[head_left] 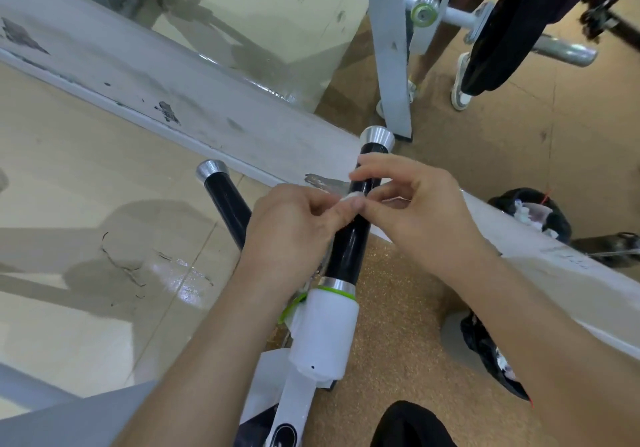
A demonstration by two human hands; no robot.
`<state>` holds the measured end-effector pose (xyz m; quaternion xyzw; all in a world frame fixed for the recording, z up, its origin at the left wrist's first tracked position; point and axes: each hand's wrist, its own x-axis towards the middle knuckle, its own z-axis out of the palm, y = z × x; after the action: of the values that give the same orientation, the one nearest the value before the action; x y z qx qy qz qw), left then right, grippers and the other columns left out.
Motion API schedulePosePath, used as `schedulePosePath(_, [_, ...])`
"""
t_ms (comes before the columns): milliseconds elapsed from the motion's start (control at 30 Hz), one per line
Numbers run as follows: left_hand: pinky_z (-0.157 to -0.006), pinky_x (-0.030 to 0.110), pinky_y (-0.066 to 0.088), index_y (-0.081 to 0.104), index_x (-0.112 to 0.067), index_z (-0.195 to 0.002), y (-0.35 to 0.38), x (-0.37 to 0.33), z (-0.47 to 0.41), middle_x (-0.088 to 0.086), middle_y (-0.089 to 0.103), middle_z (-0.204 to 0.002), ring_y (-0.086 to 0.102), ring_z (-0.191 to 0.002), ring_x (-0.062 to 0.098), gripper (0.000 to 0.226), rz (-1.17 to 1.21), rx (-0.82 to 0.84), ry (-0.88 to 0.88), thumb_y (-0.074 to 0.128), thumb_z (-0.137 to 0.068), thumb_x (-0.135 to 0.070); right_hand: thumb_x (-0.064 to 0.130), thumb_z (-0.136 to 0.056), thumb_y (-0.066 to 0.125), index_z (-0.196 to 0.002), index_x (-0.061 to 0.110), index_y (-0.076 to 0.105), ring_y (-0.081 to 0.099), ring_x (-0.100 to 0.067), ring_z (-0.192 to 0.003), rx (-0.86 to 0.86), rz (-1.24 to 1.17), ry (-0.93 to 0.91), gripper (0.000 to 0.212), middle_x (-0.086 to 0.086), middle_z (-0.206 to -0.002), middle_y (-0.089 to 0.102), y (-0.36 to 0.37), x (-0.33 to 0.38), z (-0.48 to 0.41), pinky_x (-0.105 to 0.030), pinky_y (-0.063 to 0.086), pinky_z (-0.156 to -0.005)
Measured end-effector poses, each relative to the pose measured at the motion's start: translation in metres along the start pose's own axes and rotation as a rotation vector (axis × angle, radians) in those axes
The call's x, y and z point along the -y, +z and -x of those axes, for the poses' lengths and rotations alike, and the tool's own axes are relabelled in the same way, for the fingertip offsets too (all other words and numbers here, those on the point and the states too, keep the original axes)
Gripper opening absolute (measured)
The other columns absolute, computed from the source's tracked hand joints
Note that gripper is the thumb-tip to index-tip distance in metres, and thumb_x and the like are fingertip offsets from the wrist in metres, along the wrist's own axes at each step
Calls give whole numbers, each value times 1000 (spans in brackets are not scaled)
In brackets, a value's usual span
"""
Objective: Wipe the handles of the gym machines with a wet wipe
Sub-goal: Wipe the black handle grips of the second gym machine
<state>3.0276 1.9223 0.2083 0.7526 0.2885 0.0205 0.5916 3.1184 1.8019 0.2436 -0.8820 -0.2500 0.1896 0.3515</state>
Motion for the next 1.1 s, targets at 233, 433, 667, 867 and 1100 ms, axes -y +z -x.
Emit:
schedulePosePath(233, [-56,24,47,67,-29,-72,18,2,-18,-5,65,-60,65,-60,9,14,70,-126,-92,68,-83,-37,-5,-85,56,-115,26,65,62,-4,-86,-197,-160,143,44,6,-106,64,31,-14,41,-13,49,-70])
schedulePosePath(433, [-60,31,45,56,-26,-82,3,13,16,-8,55,-56,51,-57,11,8,-238,-29,144,60,-88,-25,2,-87,57,-117,33,65,61,6,-88,-175,-253,229,44,19,-98,67,37,-9,70,-4,44,-73])
schedulePosePath(667, [-60,35,44,44,-23,-82,5,4,1,-2,56,-62,50,-60,16,11,-358,37,208,47,-92,-20,-1,-87,55,-114,30,66,60,7,-92,-209,-332,268,42,14,-106,67,43,-7,69,-5,44,-77])
schedulePosePath(867, [-56,31,42,46,-21,-77,-8,5,20,-3,57,-57,46,-57,17,11,-412,122,265,51,-85,-16,0,-89,56,-119,42,59,60,9,-95,-177,-351,279,51,19,-109,65,48,-8,86,-1,42,-74])
schedulePosePath(1100, [-47,21,34,40,-23,-73,-7,2,34,-9,53,-53,45,-53,10,14,-378,134,211,41,-74,-37,-1,-89,55,-126,37,56,61,5,-98,-144,-385,281,54,16,-114,67,51,-9,93,-3,43,-74])
